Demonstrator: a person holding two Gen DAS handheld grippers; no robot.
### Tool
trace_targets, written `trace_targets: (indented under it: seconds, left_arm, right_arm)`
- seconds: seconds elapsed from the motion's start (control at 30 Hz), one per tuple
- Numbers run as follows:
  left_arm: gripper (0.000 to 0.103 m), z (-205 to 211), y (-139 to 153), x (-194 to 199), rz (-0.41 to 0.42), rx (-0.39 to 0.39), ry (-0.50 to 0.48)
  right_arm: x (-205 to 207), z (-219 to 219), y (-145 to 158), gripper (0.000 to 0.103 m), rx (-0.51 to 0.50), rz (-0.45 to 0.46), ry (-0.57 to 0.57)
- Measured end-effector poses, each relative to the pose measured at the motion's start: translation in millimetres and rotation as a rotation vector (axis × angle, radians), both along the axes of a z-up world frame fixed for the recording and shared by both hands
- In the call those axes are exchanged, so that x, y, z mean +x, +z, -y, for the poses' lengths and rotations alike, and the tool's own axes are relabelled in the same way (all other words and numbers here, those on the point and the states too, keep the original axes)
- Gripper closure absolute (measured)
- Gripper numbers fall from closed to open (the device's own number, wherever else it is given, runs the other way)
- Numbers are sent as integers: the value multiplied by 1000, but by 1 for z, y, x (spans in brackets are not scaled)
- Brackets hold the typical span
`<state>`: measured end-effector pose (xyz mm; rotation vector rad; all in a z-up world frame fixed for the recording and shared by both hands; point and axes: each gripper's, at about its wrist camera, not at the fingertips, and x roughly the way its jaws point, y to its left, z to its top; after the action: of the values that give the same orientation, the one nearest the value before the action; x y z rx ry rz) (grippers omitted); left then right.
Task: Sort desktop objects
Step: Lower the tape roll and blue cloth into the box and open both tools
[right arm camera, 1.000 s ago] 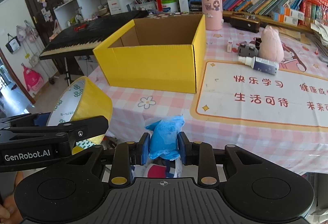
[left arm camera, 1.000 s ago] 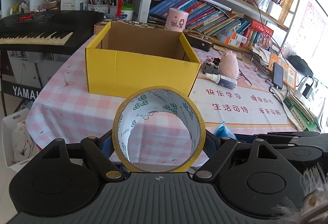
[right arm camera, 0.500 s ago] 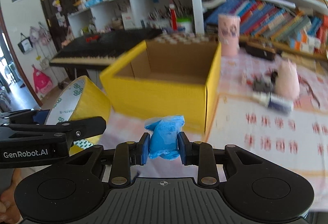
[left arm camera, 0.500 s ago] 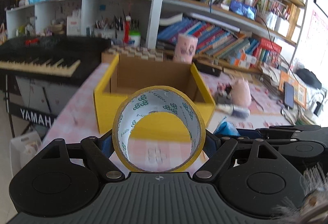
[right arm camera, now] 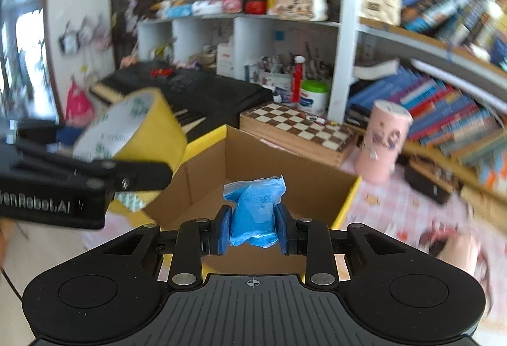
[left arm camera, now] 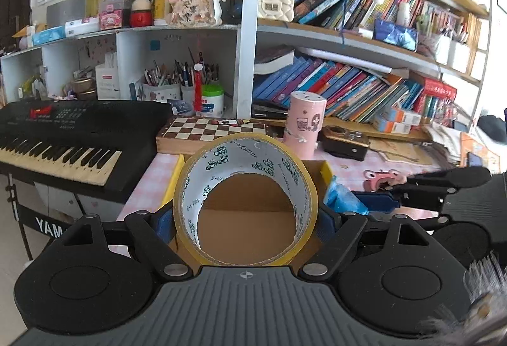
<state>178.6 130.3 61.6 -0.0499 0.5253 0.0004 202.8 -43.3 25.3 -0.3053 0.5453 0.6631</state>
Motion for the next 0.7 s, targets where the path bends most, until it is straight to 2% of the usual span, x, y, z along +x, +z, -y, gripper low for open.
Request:
trace_targets:
  seconds: [0.23, 0.37, 0.47, 0.7]
  left_arm:
    - [22, 1, -27, 67, -113, 59, -12]
    - [22, 1, -49, 97, -199, 77, -16]
    - [22, -1, -61, 115, -270, 59, -29]
    - [22, -1, -87, 140, -404, 94, -38]
  right_arm:
    - [51, -30, -31, 74, -217, 41, 153]
    - [70, -47, -52, 74, -340, 33, 254]
    - [80, -59, -67, 74, -431, 17, 331]
    - [93, -77, -98, 74, -613, -72, 465]
